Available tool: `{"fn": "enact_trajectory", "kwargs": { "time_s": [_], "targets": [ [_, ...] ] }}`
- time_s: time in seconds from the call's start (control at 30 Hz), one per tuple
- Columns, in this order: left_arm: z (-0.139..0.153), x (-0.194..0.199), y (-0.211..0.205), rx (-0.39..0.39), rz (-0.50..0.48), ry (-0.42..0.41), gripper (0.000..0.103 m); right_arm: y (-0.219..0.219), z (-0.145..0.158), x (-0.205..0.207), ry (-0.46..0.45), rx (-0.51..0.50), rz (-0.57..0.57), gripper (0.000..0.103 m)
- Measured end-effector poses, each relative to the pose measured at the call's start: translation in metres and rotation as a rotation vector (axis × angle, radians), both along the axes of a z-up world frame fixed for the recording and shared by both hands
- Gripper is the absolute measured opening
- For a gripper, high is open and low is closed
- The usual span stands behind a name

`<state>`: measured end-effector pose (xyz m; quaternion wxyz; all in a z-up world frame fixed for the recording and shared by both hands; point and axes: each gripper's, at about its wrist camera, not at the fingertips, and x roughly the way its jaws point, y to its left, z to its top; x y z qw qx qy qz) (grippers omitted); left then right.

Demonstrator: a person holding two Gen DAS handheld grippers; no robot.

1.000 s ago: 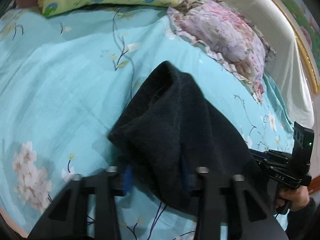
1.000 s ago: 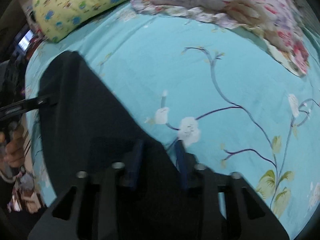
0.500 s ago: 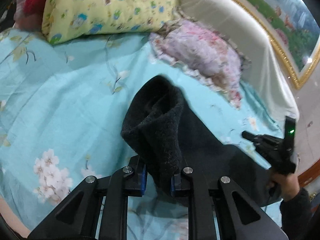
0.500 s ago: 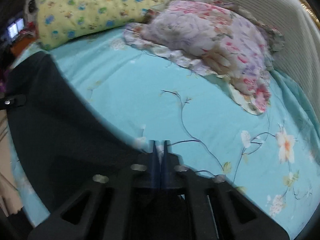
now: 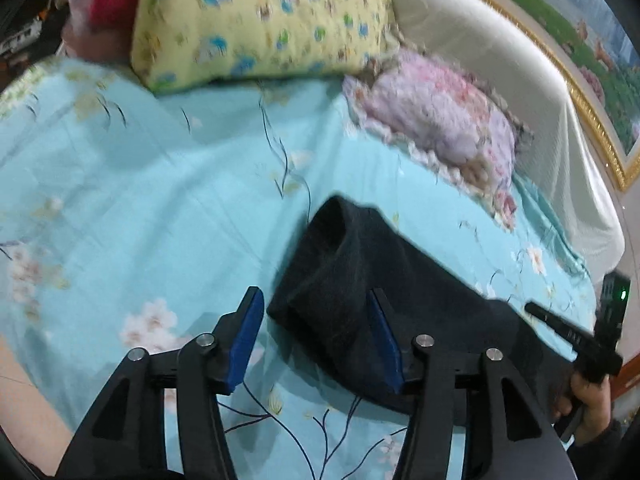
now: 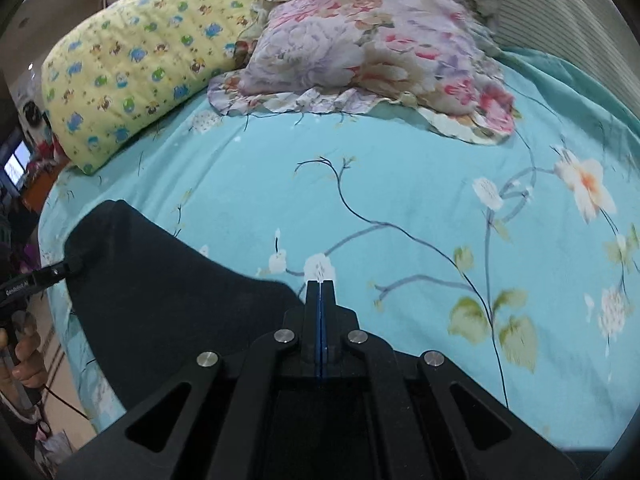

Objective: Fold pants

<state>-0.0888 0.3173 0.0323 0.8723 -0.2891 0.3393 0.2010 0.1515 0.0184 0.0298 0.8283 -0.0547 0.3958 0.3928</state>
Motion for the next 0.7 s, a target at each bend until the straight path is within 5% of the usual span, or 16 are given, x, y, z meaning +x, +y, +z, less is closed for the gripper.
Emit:
{"fn": "enact_trajectory", "kwargs": {
  "time_s": [0.27, 0.7],
  "targets": [
    [0.034, 0.017, -0.038, 0.037, -0.098, -0.066, 0.063, -0.044, -0.001, -0.020, 0.059, 0.077, -0.072, 0.001],
    [0.028, 0.086, -0.142, -0.008, -0.375, -0.034, 0.068, -0.153, -0.010, -0.064, 0.132, 0.187, -0.270, 0.006]
  ]
}}
